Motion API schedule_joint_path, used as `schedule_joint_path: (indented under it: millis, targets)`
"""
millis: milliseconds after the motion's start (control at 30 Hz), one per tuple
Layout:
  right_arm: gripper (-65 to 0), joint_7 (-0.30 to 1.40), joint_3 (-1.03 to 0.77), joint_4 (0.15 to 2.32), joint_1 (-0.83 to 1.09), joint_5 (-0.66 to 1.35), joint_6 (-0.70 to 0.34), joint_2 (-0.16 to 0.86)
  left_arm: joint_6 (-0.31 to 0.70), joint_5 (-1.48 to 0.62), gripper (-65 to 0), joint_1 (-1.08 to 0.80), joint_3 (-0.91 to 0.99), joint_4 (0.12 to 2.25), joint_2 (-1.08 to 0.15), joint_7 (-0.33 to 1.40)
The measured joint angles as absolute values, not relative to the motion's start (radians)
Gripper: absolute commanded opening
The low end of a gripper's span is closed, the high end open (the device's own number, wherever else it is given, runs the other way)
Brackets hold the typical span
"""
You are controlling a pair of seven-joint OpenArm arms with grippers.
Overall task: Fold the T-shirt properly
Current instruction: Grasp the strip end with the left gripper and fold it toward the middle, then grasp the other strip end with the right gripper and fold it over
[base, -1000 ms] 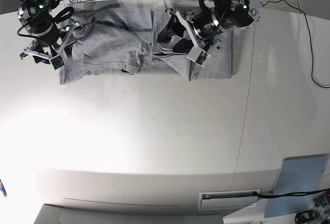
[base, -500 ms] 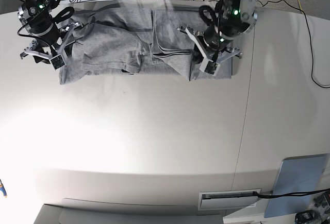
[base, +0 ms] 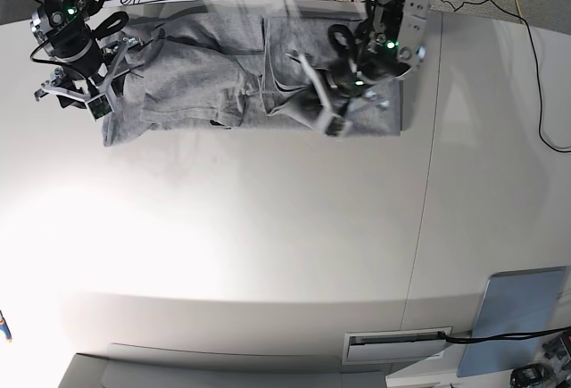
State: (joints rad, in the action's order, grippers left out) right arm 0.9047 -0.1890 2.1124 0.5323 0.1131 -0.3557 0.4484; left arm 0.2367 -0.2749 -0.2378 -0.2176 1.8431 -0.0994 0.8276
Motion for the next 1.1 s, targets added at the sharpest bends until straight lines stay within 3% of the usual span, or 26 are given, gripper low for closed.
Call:
schedule_joint_path:
  millis: [67,267,500,600,667,700,800,833,1000,1100]
  targets:
    - [-33.9,0.905,-0.189,2.112,0.532,0.113,-0.356,0.448,0.238,-0.281,-65.0,-0.213,-0.264,1.843,-0.097,0.793]
    - [-33.9,0.905,-0.189,2.112,0.532,0.113,-0.356,0.448,0.104,-0.271,-65.0,-0.131,-0.315,1.843,-0.098,0.761]
    - [-33.9,0.905,-0.189,2.112,0.532,0.113,-0.356,0.448,0.104,-0.234,-65.0,-0.121,-0.194,1.851,-0.103,0.826]
    - [-33.9,0.905,-0.189,2.112,0.532,0.113,-0.355,0.448,0.204,-0.245,-65.0,-0.132,-0.142,1.852,-0.103,0.876]
    - [-33.9,0.908,-0.189,2.112,0.532,0.120,-0.297,0.448,0.281,-0.305,-65.0,-0.151,-0.107,1.853,-0.102,0.893]
    - [-33.9,0.913,-0.191,2.112,0.532,0.134,-0.261,0.448,0.308,-0.337,-59.7,-0.161,-0.085,1.858,-0.101,0.903]
    - [-33.9,0.949,-0.263,2.112,0.532,0.298,-0.249,0.445,0.398,-0.443,-35.9,-0.184,0.001,1.891,-0.100,0.994]
    - [-33.9,0.957,-0.302,2.111,0.534,0.343,-0.254,0.444,0.430,-0.490,-31.9,-0.191,0.029,1.907,-0.102,1.018]
    - [-33.8,1.021,-0.537,2.065,0.528,0.597,-0.377,0.448,0.520,-0.699,-30.6,-0.249,0.123,1.991,-0.102,1.073]
    - [-32.7,1.068,-0.588,1.944,0.524,0.706,-0.449,0.443,0.521,-0.748,-30.6,-0.278,0.128,2.016,-0.102,1.076]
